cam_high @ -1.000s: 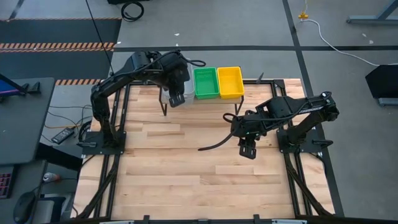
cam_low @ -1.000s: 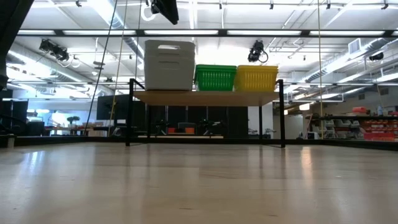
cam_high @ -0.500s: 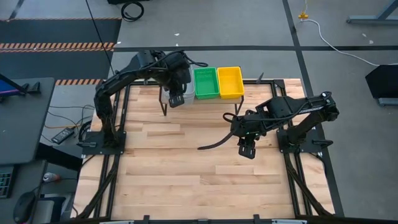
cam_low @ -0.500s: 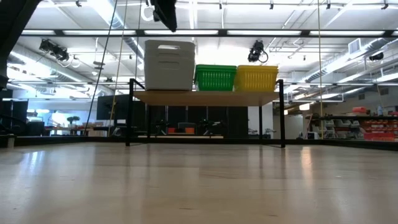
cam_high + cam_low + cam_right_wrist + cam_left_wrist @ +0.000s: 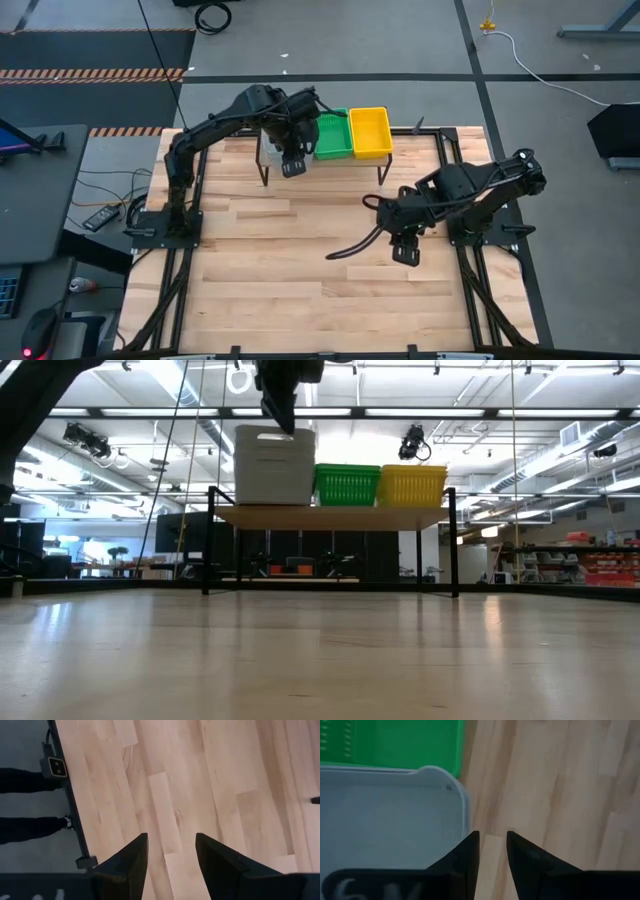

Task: Stack baskets on shelf by color
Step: Stack the gray bin on top of the gray bin on the shelf

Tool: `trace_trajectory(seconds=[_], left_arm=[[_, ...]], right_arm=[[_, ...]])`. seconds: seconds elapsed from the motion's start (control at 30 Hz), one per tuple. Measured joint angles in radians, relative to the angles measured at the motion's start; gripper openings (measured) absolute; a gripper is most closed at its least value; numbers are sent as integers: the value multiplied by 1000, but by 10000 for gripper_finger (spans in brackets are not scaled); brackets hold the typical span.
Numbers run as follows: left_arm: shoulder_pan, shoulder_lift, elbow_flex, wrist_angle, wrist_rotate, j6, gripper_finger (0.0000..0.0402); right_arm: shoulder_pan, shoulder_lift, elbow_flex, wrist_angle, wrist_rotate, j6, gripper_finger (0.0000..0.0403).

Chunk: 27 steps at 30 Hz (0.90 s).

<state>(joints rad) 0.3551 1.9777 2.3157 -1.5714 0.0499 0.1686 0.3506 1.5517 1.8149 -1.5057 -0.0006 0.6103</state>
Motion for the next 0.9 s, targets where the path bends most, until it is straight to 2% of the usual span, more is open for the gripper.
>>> trace_trajectory(seconds=[0.3, 0.8, 0.9], left_arm=[[25, -1, 0, 0, -41, 0, 96], [29, -45, 0, 0, -42, -32, 12], [29, -42, 0, 0, -16, -42, 6]], right_arm=[[10, 0, 0, -41, 11, -5, 172], [9, -1, 0, -66, 88, -51, 172], [7, -1, 0, -66, 90, -61, 172]])
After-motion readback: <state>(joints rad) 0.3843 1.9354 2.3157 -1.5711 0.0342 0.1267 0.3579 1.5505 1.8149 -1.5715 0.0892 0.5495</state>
